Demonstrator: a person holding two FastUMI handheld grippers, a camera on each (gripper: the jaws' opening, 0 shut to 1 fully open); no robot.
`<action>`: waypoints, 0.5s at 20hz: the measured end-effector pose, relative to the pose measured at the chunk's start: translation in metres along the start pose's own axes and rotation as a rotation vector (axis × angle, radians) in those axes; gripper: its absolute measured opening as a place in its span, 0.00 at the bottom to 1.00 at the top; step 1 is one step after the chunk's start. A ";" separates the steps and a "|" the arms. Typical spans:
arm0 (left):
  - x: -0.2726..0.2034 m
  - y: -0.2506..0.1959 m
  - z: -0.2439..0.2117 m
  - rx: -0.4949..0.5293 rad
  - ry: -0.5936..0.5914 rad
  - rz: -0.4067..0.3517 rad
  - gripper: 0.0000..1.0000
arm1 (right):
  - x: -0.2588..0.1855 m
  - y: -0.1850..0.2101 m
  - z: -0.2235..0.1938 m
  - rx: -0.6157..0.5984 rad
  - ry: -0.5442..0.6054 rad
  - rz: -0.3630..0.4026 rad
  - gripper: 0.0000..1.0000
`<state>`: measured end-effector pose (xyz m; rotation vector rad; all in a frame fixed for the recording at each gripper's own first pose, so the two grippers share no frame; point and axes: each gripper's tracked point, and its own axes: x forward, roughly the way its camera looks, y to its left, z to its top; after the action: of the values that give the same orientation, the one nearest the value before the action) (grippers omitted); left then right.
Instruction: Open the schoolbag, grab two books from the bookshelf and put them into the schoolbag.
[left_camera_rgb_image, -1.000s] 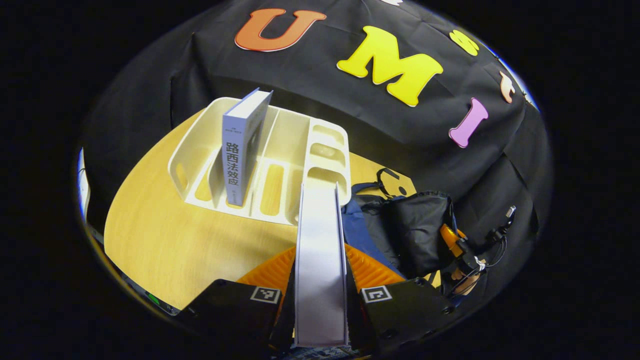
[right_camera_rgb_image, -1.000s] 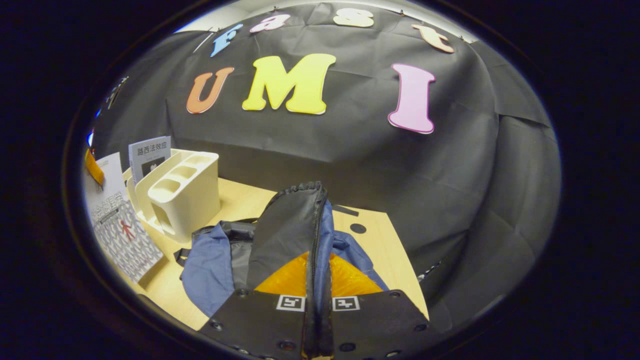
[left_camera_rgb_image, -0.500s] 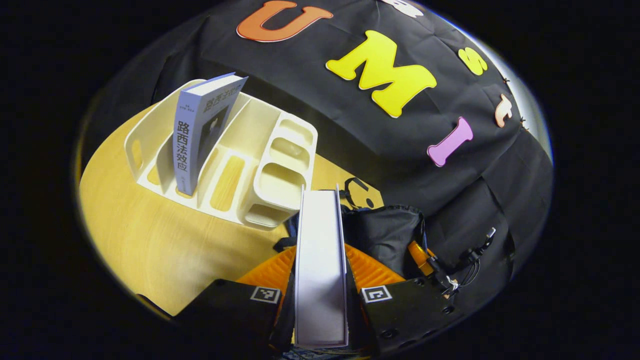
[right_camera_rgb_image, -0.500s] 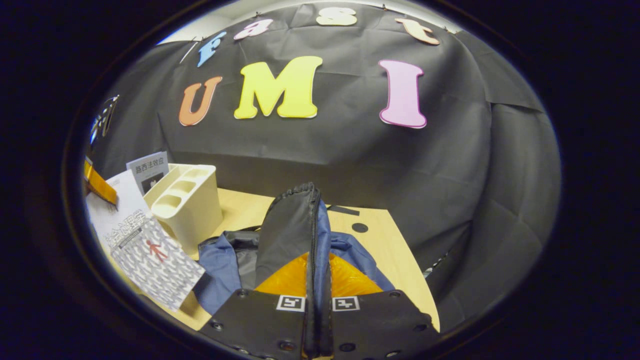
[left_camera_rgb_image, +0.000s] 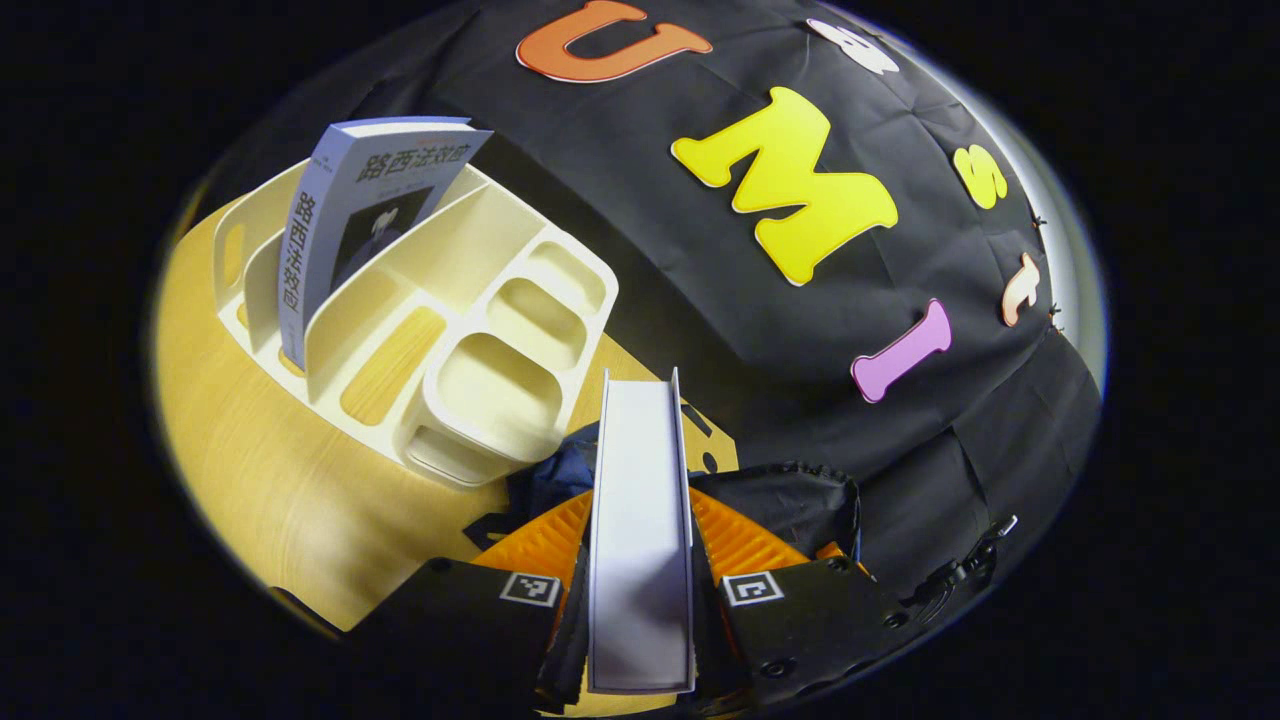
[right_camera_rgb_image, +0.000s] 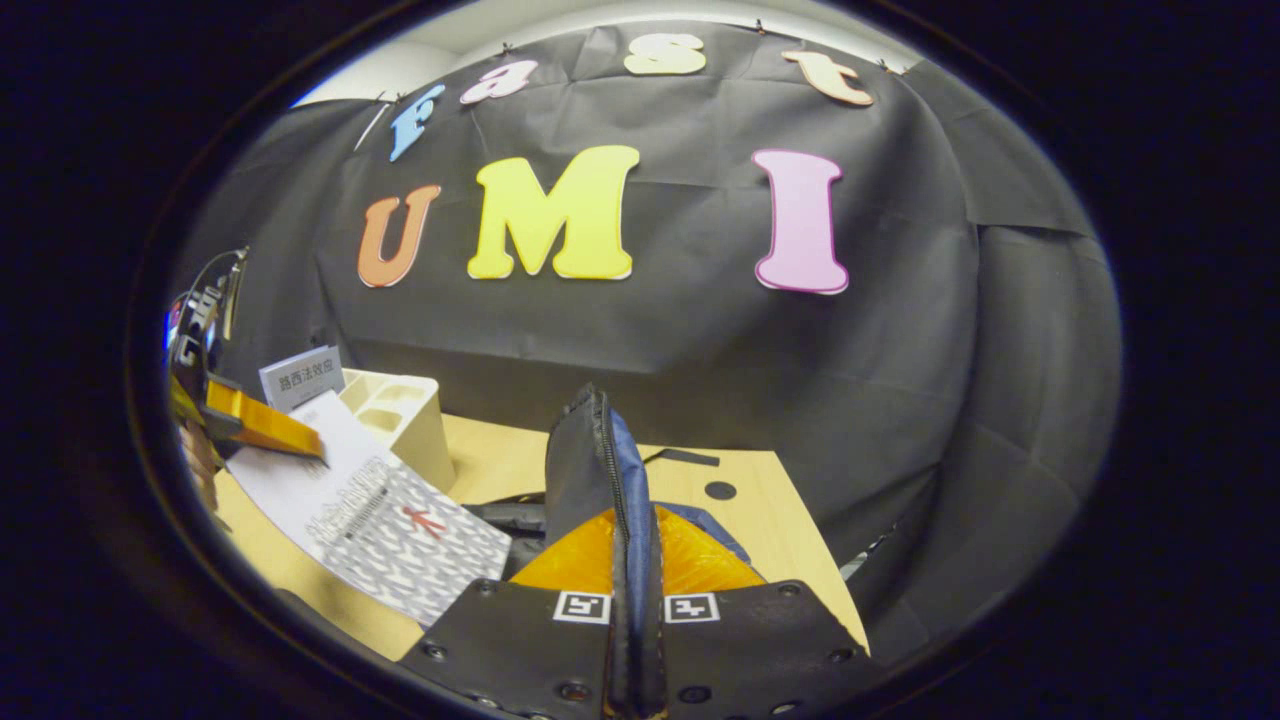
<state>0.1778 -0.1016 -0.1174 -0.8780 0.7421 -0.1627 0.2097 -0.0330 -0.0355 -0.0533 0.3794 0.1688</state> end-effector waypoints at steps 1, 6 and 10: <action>0.008 -0.007 -0.004 -0.011 -0.001 -0.014 0.45 | -0.002 0.002 0.005 -0.008 -0.011 0.000 0.05; 0.052 -0.027 -0.023 -0.083 0.005 -0.063 0.45 | -0.006 0.012 0.025 -0.047 -0.060 -0.002 0.05; 0.089 -0.023 -0.047 -0.091 0.023 -0.035 0.45 | -0.003 0.017 0.022 -0.027 -0.052 0.012 0.05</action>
<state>0.2167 -0.1837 -0.1665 -0.9772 0.7607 -0.1712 0.2117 -0.0148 -0.0147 -0.0733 0.3254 0.1871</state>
